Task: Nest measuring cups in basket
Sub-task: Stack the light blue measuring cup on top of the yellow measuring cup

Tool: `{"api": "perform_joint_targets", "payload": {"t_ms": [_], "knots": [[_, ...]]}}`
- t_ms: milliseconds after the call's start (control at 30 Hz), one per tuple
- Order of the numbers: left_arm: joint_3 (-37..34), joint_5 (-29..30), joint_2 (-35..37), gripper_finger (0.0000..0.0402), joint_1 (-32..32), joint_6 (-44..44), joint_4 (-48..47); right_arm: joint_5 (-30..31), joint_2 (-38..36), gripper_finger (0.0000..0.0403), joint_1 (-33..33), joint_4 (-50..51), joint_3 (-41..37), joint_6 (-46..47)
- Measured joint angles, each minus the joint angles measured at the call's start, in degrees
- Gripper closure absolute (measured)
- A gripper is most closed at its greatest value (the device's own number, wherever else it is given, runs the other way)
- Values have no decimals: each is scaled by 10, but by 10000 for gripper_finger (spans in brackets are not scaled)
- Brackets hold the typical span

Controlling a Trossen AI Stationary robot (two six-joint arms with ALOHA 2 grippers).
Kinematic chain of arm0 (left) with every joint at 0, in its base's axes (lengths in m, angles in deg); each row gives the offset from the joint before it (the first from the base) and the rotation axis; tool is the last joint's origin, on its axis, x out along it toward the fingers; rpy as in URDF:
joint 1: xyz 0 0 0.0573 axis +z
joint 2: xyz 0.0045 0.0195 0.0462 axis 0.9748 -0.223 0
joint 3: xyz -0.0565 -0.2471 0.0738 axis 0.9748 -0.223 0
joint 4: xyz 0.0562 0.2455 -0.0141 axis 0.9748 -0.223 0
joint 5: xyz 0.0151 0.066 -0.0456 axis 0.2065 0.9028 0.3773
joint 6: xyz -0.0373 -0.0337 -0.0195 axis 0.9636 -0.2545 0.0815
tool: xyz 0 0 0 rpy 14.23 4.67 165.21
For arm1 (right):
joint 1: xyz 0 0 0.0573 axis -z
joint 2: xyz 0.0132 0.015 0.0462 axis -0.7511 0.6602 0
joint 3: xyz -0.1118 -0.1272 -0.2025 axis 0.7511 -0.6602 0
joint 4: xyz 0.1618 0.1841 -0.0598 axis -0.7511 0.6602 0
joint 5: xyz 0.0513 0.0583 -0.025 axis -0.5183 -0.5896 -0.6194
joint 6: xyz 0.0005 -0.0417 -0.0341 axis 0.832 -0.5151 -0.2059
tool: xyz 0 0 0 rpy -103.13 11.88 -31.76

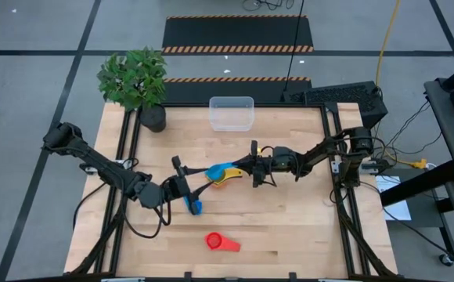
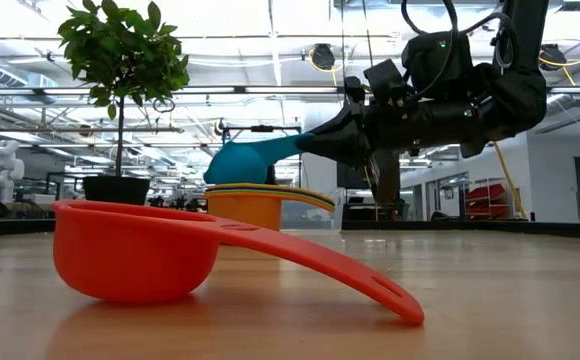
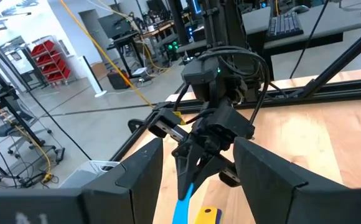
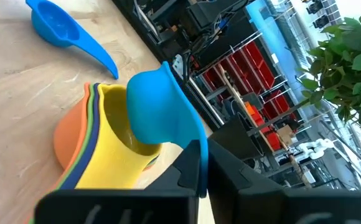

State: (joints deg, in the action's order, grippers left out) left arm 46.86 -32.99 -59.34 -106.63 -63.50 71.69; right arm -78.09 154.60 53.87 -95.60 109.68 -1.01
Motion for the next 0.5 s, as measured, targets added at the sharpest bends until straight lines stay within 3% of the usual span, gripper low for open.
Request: {"api": "perform_joint_targets", "payload": {"t_ms": [500], "knots": [[0,0,0,204,0,0,0,0,0,332,1,15,0,18]]}}
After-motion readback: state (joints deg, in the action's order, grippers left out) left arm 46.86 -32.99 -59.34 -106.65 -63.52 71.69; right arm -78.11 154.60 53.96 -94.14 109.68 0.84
